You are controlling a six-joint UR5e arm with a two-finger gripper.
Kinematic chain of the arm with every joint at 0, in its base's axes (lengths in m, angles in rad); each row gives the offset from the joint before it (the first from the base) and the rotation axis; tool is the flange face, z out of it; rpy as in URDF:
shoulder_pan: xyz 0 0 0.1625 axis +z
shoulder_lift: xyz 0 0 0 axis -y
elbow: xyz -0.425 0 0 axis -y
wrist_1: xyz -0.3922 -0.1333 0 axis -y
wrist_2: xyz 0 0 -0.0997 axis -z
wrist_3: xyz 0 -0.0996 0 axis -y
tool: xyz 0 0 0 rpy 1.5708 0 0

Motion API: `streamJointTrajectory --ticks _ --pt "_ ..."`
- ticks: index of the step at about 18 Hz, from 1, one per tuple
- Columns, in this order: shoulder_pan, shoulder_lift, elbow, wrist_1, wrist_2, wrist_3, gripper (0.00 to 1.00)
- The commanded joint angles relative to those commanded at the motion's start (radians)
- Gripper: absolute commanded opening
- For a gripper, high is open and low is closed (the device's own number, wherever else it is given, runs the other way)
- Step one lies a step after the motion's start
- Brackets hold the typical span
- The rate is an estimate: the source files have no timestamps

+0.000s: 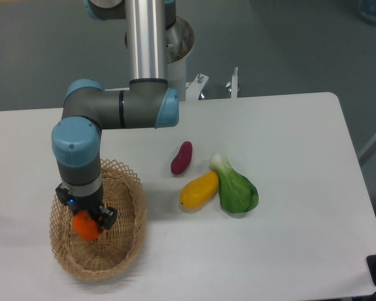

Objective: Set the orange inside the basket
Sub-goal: 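Open the gripper to release the orange into the basket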

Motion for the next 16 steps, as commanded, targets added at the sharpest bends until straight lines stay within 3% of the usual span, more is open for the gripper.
streamJointTrajectory --ticks 7,12,15,16 --pt "0.0 -0.005 0.0 0.0 -0.002 0.0 0.73" --pt "0.0 -0.005 0.0 0.002 0.0 0.006 0.82" --pt "0.0 -0.005 0.002 0.002 0.003 0.005 0.88" --pt "0.002 -0.002 0.008 0.003 0.005 0.006 0.99"
